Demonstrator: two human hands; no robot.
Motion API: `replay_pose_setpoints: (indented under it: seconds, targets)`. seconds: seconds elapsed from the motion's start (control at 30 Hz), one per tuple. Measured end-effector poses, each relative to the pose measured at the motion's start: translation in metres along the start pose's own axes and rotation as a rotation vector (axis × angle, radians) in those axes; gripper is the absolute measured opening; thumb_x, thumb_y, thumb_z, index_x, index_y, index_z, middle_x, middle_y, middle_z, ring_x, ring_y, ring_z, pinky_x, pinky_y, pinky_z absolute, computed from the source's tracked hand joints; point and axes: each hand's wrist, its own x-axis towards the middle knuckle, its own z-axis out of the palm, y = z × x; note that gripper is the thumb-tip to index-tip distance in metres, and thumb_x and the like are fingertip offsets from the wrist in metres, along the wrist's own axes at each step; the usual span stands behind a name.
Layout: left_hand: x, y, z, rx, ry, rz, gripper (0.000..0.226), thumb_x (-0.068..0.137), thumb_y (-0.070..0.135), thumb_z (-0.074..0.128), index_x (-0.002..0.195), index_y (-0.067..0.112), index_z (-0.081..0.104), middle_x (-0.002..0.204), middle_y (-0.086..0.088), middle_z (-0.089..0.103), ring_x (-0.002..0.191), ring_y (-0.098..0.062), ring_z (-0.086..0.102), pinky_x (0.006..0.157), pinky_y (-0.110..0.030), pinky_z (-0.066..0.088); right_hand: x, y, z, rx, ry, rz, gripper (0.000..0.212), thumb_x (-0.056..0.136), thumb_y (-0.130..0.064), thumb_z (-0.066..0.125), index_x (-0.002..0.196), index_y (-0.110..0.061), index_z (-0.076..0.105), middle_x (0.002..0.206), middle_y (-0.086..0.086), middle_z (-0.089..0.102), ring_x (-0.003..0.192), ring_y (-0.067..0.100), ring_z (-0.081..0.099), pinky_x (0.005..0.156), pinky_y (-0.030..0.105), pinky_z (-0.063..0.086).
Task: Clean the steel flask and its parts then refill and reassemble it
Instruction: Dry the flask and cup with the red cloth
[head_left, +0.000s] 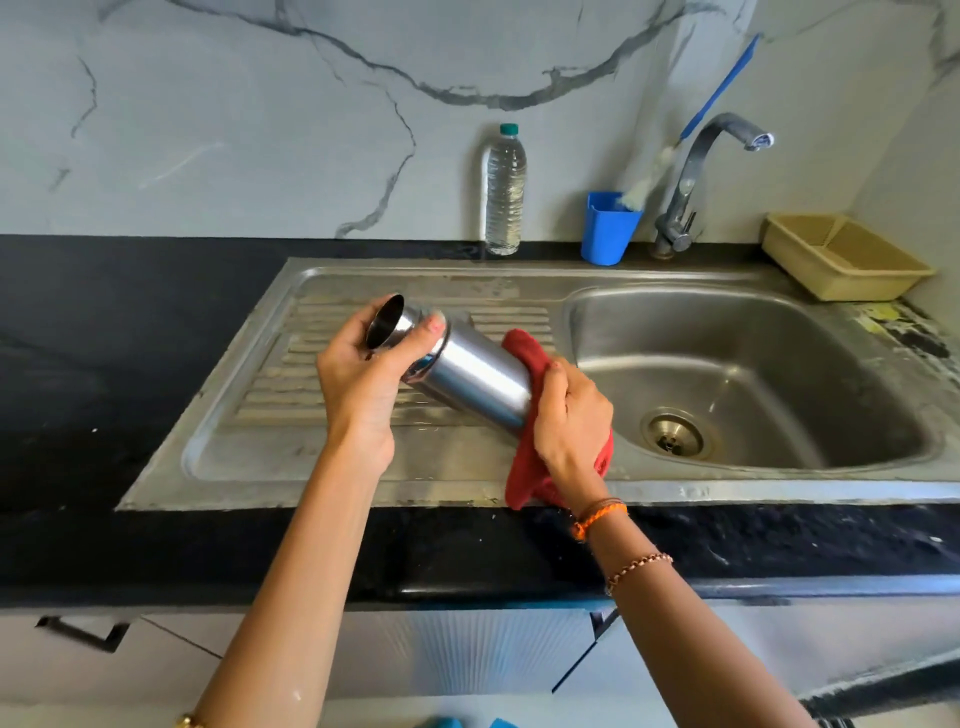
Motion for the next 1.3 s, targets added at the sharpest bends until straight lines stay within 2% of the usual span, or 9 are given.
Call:
replay_pose_setpoints:
  seconds: [0.1, 0.2, 0.33, 0.6, 0.8, 0.93, 1.07, 1.13, 1.3]
  targets:
    - [-0.002, 0.006, 0.0, -0.029, -0.04, 0.021, 0.044, 0.067, 0.003, 0.075, 0.107, 0.016, 0.063, 0.091, 0.009, 0.065, 0.078, 0.002, 0.06, 0.061, -0.006, 0.045, 0.001, -0.025, 0.006, 0.06, 0.031, 0.009, 0.055, 0.071, -0.046, 0.013, 0.07, -0.012, 0.056, 0.079, 0.009, 0.064, 0.078, 0.03, 0.056, 0.079, 0.043, 0.044]
    - [-0.007, 0.009, 0.004, -0.037, -0.126, 0.05, 0.041, 0.069, -0.003, 0.071, 0.106, 0.014, 0.062, 0.088, 0.005, 0.066, 0.074, 0.001, 0.062, 0.064, -0.01, 0.047, -0.001, -0.072, 0.006, 0.17, -0.013, -0.14, 0.04, 0.078, -0.039, 0.021, 0.07, -0.02, 0.056, 0.074, 0.001, 0.061, 0.074, 0.022, 0.055, 0.073, 0.039, 0.043]
    - [-0.007, 0.015, 0.007, -0.05, -0.227, 0.063, 0.041, 0.071, -0.003, 0.067, 0.108, 0.014, 0.06, 0.094, 0.001, 0.066, 0.08, -0.001, 0.064, 0.067, -0.013, 0.049, 0.007, -0.087, 0.0, 0.206, -0.104, -0.213, 0.04, 0.086, -0.034, 0.027, 0.091, -0.02, 0.064, 0.082, -0.001, 0.066, 0.08, 0.018, 0.058, 0.072, 0.034, 0.041]
    - [-0.013, 0.01, 0.004, -0.086, -0.276, 0.064, 0.058, 0.062, -0.001, 0.068, 0.116, 0.016, 0.056, 0.093, 0.006, 0.058, 0.08, -0.001, 0.059, 0.074, -0.019, 0.048, 0.003, -0.007, -0.008, 0.101, -0.043, 0.219, 0.051, 0.079, -0.039, 0.022, 0.085, -0.012, 0.065, 0.094, 0.013, 0.067, 0.093, 0.034, 0.057, 0.083, 0.038, 0.042]
    - [0.001, 0.01, 0.005, 0.002, -0.45, 0.101, 0.069, 0.063, 0.005, 0.069, 0.129, 0.013, 0.05, 0.096, 0.011, 0.069, 0.089, 0.0, 0.064, 0.074, -0.015, 0.049, 0.002, -0.095, -0.008, 0.263, -0.067, -0.112, 0.04, 0.084, -0.034, 0.029, 0.091, -0.023, 0.067, 0.088, 0.0, 0.069, 0.087, 0.021, 0.06, 0.08, 0.035, 0.043]
    - [0.007, 0.009, -0.002, -0.033, -0.422, 0.103, 0.049, 0.064, 0.001, 0.065, 0.11, 0.017, 0.058, 0.096, 0.007, 0.067, 0.089, -0.004, 0.063, 0.076, -0.019, 0.05, 0.006, -0.062, -0.01, 0.12, -0.139, -0.157, 0.046, 0.088, -0.041, 0.022, 0.103, -0.03, 0.065, 0.099, -0.006, 0.067, 0.094, 0.016, 0.058, 0.09, 0.041, 0.043]
    - [0.0, 0.0, 0.0, -0.155, -0.305, 0.02, 0.038, 0.062, 0.009, 0.063, 0.096, 0.023, 0.055, 0.095, 0.005, 0.059, 0.08, -0.003, 0.06, 0.067, -0.019, 0.048, 0.001, -0.014, -0.017, -0.022, -0.158, 0.118, 0.051, 0.081, -0.044, 0.019, 0.087, -0.021, 0.065, 0.095, 0.009, 0.067, 0.095, 0.032, 0.057, 0.092, 0.041, 0.04]
    - [-0.001, 0.002, 0.003, -0.17, -0.275, 0.024, 0.043, 0.06, 0.011, 0.077, 0.094, 0.023, 0.054, 0.095, 0.004, 0.056, 0.083, -0.006, 0.059, 0.068, -0.02, 0.048, 0.004, -0.025, -0.014, 0.0, -0.13, 0.097, 0.052, 0.082, -0.044, 0.021, 0.084, -0.018, 0.065, 0.092, 0.011, 0.068, 0.093, 0.033, 0.059, 0.084, 0.038, 0.042]
    - [0.003, 0.007, 0.013, -0.091, -0.352, 0.138, 0.043, 0.058, 0.004, 0.075, 0.091, 0.021, 0.054, 0.087, 0.005, 0.059, 0.081, -0.005, 0.06, 0.072, -0.021, 0.05, 0.007, -0.081, -0.002, 0.215, -0.064, -0.08, 0.039, 0.087, -0.037, 0.027, 0.069, -0.016, 0.054, 0.07, 0.0, 0.061, 0.072, 0.022, 0.054, 0.07, 0.035, 0.04]
